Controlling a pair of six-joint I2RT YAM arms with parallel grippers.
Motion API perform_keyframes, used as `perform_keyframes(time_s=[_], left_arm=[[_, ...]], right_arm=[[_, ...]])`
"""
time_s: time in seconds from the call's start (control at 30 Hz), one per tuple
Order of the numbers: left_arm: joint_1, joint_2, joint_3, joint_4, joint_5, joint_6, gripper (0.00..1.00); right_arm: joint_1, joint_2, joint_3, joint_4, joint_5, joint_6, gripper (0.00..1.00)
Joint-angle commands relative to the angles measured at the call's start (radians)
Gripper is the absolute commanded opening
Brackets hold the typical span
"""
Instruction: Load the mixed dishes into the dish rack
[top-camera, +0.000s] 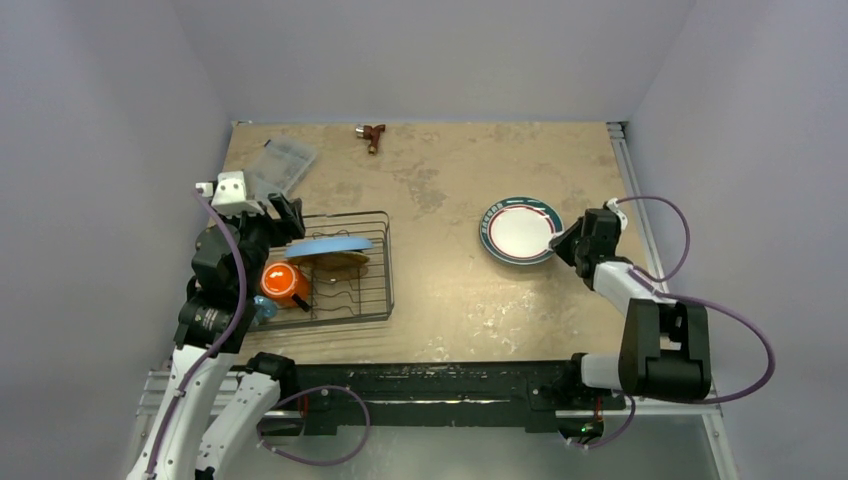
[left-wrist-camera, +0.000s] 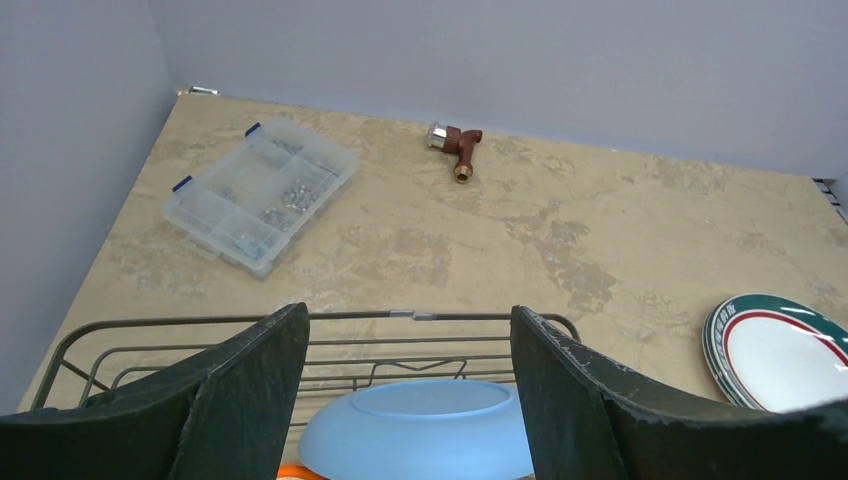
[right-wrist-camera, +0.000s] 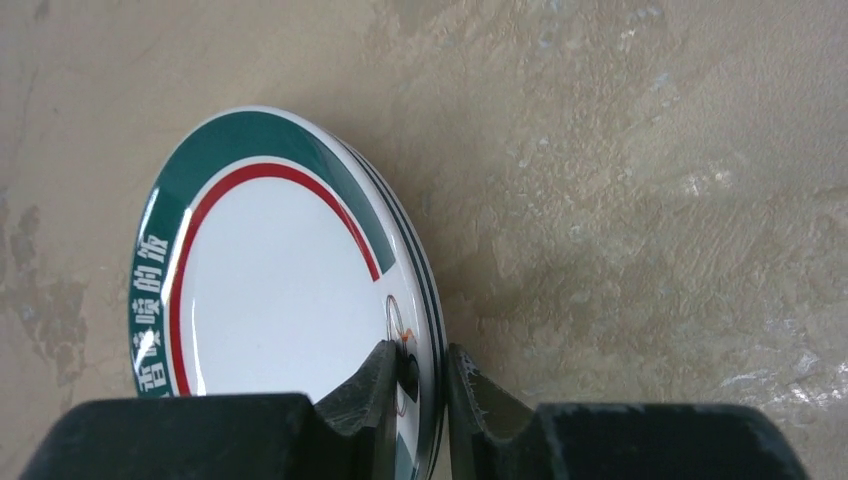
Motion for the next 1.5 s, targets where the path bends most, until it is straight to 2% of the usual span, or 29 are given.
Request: perform_keyframes(time_s=[0.0, 0.23, 0.6, 0.67, 0.8, 0.83, 0.93, 1.03, 1.1, 1.17, 1.47], left_arm=[[0.009, 0.004, 0.046, 0.011, 0.010, -0.020, 0.72], [0.009, 0.006, 0.046, 0.011, 0.012, -0.022, 0.72], [0.009, 0.003, 0.047, 0.010, 0.014, -0.022, 0.72], [0.009, 0.003, 0.048, 0.010, 0.014, -0.022, 0.72], [0.009, 0.002, 0.047, 0.010, 0.013, -0.024, 0.72], [0.009, 0.001, 0.047, 0.009, 0.013, -0.023, 0.72], [0.009, 0.000, 0.046, 0.009, 0.011, -0.023, 0.72], [0.009, 0.000, 0.048, 0.009, 0.010, -0.022, 0.72], [0.009, -0.001, 0.048, 0.010, 0.009, -0.022, 0.72], [0.009, -0.003, 0.046, 0.010, 0.009, -0.022, 0.72], [0.009, -0.007, 0.045, 0.007, 0.006, -0.021, 0.72]], right_arm=[[0.001, -0.059, 0.012, -0.058, 0.109, -0.031, 0.02], [0.011, -0.122, 0.041, -0.125, 0.131, -0.051, 0.01], [0.059, -0.127, 0.058, -0.147, 0.143, -0.085, 0.14], [0.068, -0.108, 0.052, -0.139, 0.156, -0.094, 0.13], [0.076, -0.065, 0.046, -0.125, 0.174, -0.092, 0.04], [0.076, -0.056, 0.044, -0.121, 0.177, -0.090, 0.05], [0.100, -0.038, 0.048, -0.109, 0.178, -0.098, 0.20], [0.113, -0.028, 0.051, -0.103, 0.180, -0.104, 0.29], [0.114, -0.022, 0.049, -0.096, 0.176, -0.108, 0.31], [0.116, -0.024, 0.050, -0.096, 0.172, -0.109, 0.30], [0.154, -0.074, 0.085, -0.169, 0.245, -0.104, 0.15]])
